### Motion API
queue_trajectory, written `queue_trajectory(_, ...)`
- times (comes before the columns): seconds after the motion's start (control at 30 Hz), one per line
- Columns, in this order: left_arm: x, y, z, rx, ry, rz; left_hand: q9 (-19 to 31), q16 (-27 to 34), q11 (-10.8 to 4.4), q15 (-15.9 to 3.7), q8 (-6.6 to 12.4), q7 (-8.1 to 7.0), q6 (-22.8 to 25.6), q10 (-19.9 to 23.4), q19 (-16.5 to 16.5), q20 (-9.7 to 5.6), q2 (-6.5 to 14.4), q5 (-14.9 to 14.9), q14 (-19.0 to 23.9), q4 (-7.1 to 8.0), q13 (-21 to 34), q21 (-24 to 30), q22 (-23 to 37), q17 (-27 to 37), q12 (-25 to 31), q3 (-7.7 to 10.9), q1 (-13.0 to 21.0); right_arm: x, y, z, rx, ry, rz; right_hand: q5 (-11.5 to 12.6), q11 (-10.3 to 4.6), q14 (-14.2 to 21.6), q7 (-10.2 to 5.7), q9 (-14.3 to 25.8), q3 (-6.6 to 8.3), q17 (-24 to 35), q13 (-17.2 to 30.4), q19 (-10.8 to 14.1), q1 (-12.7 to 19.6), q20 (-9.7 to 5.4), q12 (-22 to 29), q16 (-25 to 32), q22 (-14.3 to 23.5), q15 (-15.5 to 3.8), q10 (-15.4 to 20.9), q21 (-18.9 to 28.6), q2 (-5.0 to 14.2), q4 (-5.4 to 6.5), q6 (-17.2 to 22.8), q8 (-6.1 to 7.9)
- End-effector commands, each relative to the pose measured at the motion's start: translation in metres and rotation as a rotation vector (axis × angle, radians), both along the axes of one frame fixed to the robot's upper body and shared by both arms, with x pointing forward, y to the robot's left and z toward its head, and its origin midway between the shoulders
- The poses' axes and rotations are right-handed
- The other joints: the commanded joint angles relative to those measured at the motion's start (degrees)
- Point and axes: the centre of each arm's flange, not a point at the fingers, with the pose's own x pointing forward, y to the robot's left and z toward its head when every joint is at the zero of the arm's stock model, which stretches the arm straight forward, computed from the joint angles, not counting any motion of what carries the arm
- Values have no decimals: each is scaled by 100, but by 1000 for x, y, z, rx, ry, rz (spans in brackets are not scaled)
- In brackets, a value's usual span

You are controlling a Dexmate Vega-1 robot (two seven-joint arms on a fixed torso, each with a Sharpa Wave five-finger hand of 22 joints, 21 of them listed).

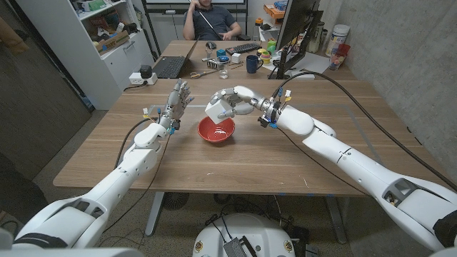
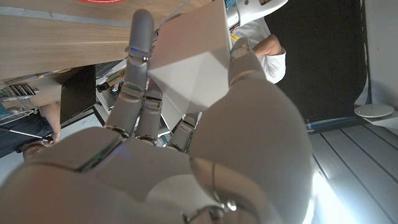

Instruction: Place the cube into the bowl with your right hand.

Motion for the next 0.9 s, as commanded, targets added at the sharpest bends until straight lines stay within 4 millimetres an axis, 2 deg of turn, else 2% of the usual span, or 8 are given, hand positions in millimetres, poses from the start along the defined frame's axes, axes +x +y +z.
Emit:
queue_trajectory(0.03, 1, 3, 2, 6, -8, 1, 21, 8, 5, -8, 1, 23, -9, -350, 13, -16, 217, 21, -334, 13, 20, -6, 27, 25, 19, -21, -14, -3, 19, -2, -115, -145, -69, 3, 1220, 1405, 824, 19, 53, -17, 2, -496, 1493, -994, -48, -55, -1, -2235, 1260, -45, 1432, -3, 862, 2)
queue_trajectory(0.2, 1, 6, 2, 5, -7, 3, 21, 9, 10, -11, -1, 28, -13, -348, 18, -20, 219, 21, -333, 13, 20, -8, 27, 25, 19, -24, -13, -6, 24, 0, -156, -248, -131, 1, 1226, 1330, 838, 18, 59, -52, -2, -551, 1521, -976, -53, -110, -17, -2252, 1274, -88, 1405, -22, 895, 7)
queue_trajectory(0.57, 5, 9, 4, 2, -6, 6, 22, 9, 8, -14, 3, 49, -2, -343, 31, -25, 227, 19, -331, 14, 21, -14, 26, 25, 20, -29, -11, -2, 32, 1, -178, -311, -158, -6, 1265, 1332, 895, 9, 46, -80, 2, -617, 1544, -993, -35, -124, -14, -2248, 1369, -106, 1392, -19, 1025, 38)
queue_trajectory(0.9, 8, 12, 7, 6, -8, 13, 22, 7, 18, -15, 2, 60, -3, -353, 35, -23, 233, 17, -333, 14, 21, -20, 27, 26, 16, -32, -9, 3, 49, -11, -245, -384, -170, -4, 1254, 1355, 928, 14, 46, -82, 13, -629, 1593, -1009, -14, -108, -13, -2242, 1446, -117, 1399, -29, 1089, 54)
